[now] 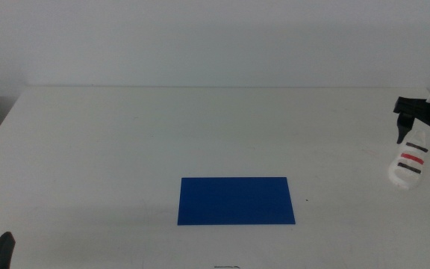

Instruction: Use one arm to grab the shoe from the table and place it on the mat.

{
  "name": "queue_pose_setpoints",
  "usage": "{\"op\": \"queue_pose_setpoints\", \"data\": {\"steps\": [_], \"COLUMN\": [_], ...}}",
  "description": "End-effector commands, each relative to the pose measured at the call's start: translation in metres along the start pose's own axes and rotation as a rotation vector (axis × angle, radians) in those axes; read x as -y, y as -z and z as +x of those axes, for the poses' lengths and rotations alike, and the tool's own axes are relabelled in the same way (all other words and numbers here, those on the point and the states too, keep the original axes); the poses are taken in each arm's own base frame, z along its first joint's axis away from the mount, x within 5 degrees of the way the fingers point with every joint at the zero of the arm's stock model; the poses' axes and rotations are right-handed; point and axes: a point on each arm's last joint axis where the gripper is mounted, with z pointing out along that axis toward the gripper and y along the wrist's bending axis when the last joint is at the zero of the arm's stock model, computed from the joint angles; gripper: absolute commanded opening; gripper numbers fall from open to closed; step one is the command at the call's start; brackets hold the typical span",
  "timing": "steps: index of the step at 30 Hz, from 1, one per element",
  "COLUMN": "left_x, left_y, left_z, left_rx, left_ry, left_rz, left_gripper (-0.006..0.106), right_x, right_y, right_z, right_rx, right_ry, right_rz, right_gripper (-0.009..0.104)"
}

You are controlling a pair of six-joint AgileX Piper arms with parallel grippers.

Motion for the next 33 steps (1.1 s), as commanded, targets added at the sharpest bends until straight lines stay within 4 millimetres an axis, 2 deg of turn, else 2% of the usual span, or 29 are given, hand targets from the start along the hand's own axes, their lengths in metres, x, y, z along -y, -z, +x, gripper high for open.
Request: {"op": "queue_pose_setpoints", "data": {"steps": [1, 11, 24, 26, 27, 30, 32, 33], "left_x": [0.000, 0.000, 0.000, 0.000, 0.000, 0.000, 0.000, 0.000], "left_y": [0.002, 0.002, 0.002, 0.002, 0.002, 0.002, 0.002, 0.002], "left_z": [-0.010, -0.010, -0.010, -0.010, -0.010, -0.010, -0.010, -0.010], "left_rx": [0.106, 0.106, 0.106, 0.106, 0.106, 0.106, 0.106, 0.106], "left_ry": [0.023, 0.023, 0.023, 0.023, 0.023, 0.023, 0.023, 0.023], "left_rz": [0.001, 0.001, 0.001, 0.001, 0.001, 0.001, 0.001, 0.001], "left_gripper": [0.094, 0.094, 0.094, 0.094, 0.094, 0.094, 0.094, 0.094], "right_x": [-0.001, -0.011, -0.007, -0.006, -0.006, -0.005, -0.005, -0.005], "right_y": [0.021, -0.009, -0.053, -0.055, -0.055, -0.052, -0.049, -0.045], "right_z": [-0.014, -0.043, -0.046, -0.046, -0.045, -0.045, -0.046, -0.046], "right_rx": [0.093, 0.092, -0.014, -0.029, -0.034, -0.048, -0.058, -0.058], "right_ry": [-0.006, 0.003, -0.006, 0.020, 0.030, 0.035, 0.035, 0.032], "right_rz": [-0.013, 0.028, 0.093, 0.099, 0.101, 0.113, 0.117, 0.116], "right_gripper": [0.091, 0.091, 0.088, 0.080, 0.072, 0.037, 0.005, -0.002]}}
